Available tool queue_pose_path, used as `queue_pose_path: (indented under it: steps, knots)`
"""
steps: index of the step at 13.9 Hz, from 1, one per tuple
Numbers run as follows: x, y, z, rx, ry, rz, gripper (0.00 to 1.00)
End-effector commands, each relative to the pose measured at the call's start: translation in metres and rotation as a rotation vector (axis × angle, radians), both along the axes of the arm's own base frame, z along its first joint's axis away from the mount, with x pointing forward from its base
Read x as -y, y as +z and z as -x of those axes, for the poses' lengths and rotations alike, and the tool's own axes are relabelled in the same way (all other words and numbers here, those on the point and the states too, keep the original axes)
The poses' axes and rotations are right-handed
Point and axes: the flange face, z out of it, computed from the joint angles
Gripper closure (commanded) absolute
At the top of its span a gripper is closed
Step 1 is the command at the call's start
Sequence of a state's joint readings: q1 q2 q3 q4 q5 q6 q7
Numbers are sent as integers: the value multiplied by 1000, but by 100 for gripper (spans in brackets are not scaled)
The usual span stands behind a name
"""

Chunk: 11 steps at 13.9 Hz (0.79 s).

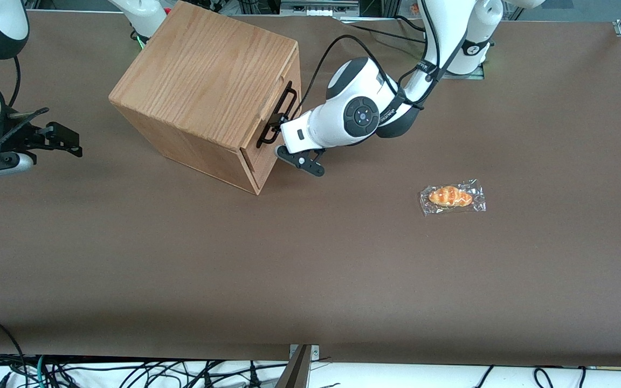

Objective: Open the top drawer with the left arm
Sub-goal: 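Pull the handle with the left gripper to slide the drawer out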

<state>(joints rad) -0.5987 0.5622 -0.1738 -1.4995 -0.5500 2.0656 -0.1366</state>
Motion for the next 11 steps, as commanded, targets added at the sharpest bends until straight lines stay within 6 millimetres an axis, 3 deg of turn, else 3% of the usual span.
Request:
queue_pose_path:
  steps: [1,11]
  knots:
    - [-9,0,-15,34,20,-34,0]
    - [-57,-2,-54,51,94,-64,0]
